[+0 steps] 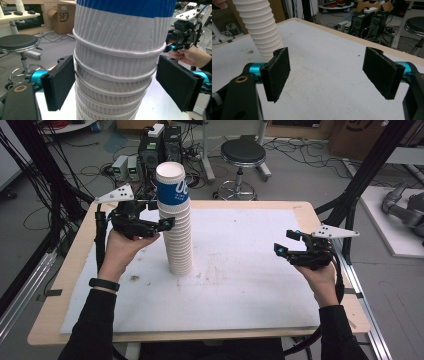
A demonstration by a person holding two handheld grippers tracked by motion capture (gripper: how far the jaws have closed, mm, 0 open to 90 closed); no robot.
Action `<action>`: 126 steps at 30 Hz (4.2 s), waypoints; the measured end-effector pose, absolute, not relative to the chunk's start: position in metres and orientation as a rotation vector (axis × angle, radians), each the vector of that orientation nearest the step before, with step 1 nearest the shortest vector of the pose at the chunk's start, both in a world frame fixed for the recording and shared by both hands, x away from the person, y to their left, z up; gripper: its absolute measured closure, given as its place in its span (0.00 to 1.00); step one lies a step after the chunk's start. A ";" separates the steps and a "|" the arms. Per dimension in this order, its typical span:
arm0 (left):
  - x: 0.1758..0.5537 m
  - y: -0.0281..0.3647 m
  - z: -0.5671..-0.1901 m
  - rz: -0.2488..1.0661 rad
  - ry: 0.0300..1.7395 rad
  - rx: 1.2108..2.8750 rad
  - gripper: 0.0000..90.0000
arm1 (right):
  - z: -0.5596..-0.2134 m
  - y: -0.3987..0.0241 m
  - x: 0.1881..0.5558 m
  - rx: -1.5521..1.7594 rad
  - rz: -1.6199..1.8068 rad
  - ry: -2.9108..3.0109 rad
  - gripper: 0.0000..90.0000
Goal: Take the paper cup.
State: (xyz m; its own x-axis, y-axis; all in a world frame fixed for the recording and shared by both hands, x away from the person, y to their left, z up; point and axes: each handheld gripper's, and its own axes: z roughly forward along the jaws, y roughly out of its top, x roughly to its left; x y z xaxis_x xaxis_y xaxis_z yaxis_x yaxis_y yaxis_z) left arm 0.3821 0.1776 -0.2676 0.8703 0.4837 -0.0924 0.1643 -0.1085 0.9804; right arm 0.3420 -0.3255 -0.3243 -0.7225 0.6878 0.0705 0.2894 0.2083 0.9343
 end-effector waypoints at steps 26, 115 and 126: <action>0.394 0.170 -0.269 0.267 0.476 1.686 0.11 | -0.311 -0.286 0.346 0.803 1.586 2.226 0.24; 0.393 0.170 -0.267 0.267 0.480 1.696 0.12 | -0.145 -0.077 0.402 0.427 1.862 2.244 0.33; 0.393 0.170 -0.267 0.265 0.481 1.699 0.12 | -0.130 -0.088 0.394 0.402 1.928 2.161 0.33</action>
